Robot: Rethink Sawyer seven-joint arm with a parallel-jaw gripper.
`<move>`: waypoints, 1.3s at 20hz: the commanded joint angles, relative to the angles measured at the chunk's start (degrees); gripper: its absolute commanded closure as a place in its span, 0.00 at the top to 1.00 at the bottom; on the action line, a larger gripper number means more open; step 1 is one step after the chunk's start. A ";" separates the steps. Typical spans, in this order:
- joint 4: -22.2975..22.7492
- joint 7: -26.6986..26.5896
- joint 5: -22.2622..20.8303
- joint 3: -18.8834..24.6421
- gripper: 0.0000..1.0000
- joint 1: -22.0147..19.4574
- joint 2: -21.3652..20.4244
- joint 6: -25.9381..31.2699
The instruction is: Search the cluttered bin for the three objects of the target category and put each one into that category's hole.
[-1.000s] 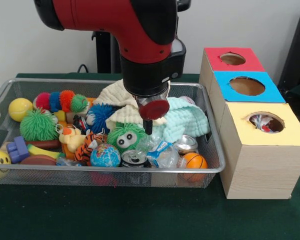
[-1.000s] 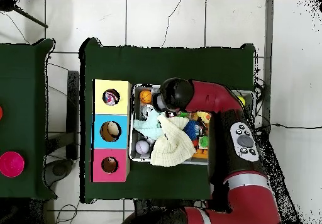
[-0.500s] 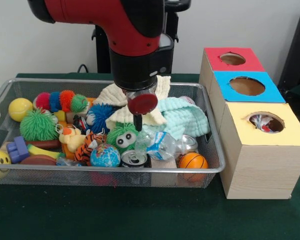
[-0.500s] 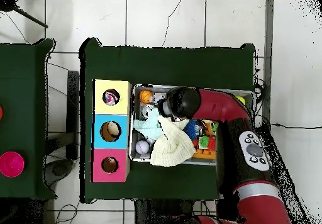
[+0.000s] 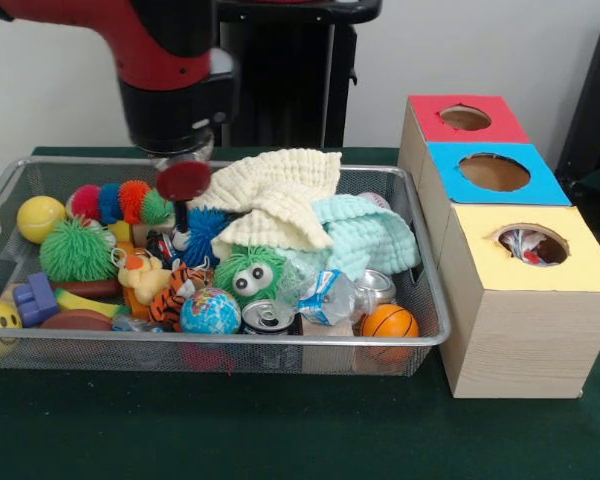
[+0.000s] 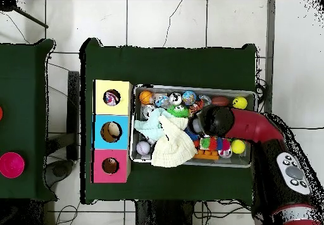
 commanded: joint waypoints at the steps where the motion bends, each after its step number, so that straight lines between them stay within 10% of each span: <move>1: 3.35 -20.14 -9.56 4.05 0.00 -3.04 2.92 -4.65; 19: 0.63 -6.29 -9.69 3.18 0.00 3.96 11.93 -11.79; 26: -5.71 -13.41 -11.28 4.81 0.00 2.43 18.19 -13.65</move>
